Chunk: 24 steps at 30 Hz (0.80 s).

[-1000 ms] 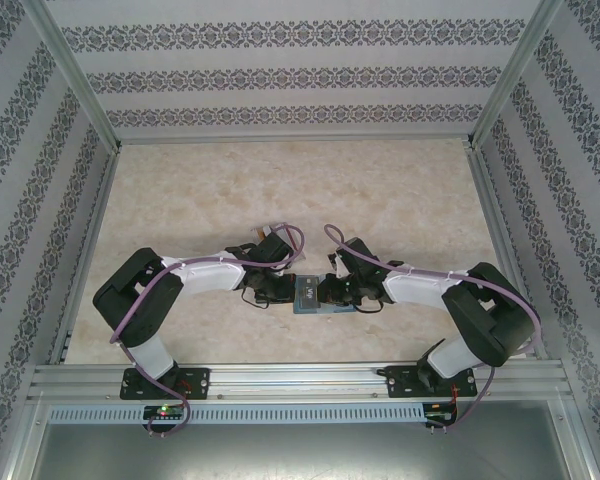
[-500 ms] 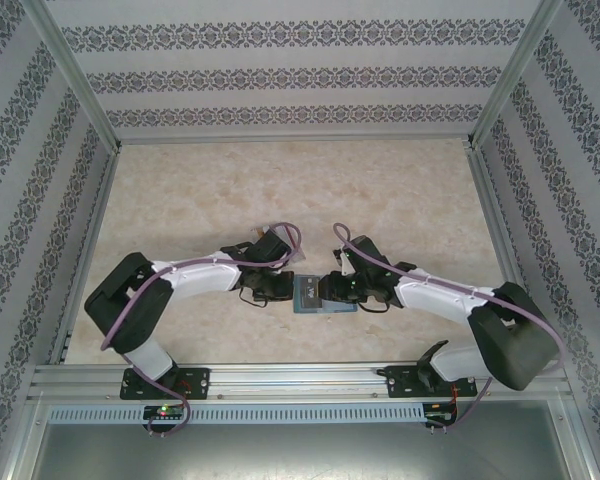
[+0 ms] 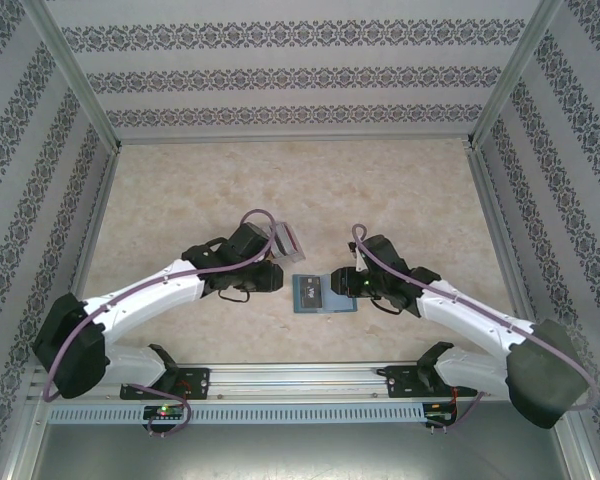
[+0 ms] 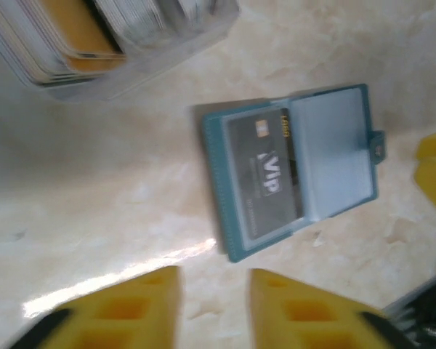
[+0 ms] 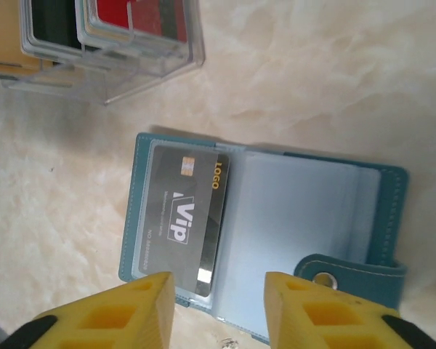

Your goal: Put the credit cards into the card holder

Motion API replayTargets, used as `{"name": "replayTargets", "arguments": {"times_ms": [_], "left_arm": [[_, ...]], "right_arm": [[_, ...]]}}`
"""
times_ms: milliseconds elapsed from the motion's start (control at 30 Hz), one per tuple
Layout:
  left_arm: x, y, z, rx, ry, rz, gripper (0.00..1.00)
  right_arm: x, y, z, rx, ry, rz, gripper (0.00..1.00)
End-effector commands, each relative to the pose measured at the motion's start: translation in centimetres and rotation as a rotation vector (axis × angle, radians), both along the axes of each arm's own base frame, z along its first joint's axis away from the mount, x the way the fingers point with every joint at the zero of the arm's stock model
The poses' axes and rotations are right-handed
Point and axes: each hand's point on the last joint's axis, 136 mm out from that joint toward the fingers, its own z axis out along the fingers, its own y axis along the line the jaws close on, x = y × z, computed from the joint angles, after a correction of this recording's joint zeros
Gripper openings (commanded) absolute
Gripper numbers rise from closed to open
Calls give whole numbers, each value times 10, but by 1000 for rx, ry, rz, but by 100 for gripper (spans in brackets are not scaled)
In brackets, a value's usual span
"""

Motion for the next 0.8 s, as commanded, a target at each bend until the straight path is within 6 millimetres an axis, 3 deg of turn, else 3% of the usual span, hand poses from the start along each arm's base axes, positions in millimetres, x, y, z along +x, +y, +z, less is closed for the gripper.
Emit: {"name": "replayTargets", "arguments": {"times_ms": [0, 67, 133, 267, 500, 633, 767], "left_arm": [[5, 34, 13, 126, -46, 75, 70], [14, 41, 26, 120, -102, 123, 90], [21, 50, 34, 119, -124, 176, 98], [39, 61, 39, 113, -142, 266, 100], [65, 50, 30, 60, -77, 284, 99], [64, 28, 28, -12, -53, 187, 95], [50, 39, 10, 64, -3, 153, 94]], "right_arm": [[4, -14, 4, -82, -80, -17, 45], [6, -22, 6, -110, -113, -42, 50], [8, -30, 7, -142, -135, -66, 53], [8, -44, 10, -209, -179, -78, 62], [0, -68, -5, -325, -137, -99, 65], [-18, -43, -16, -232, -7, -6, 55], [-33, -11, -14, -104, 60, 34, 56]]}}
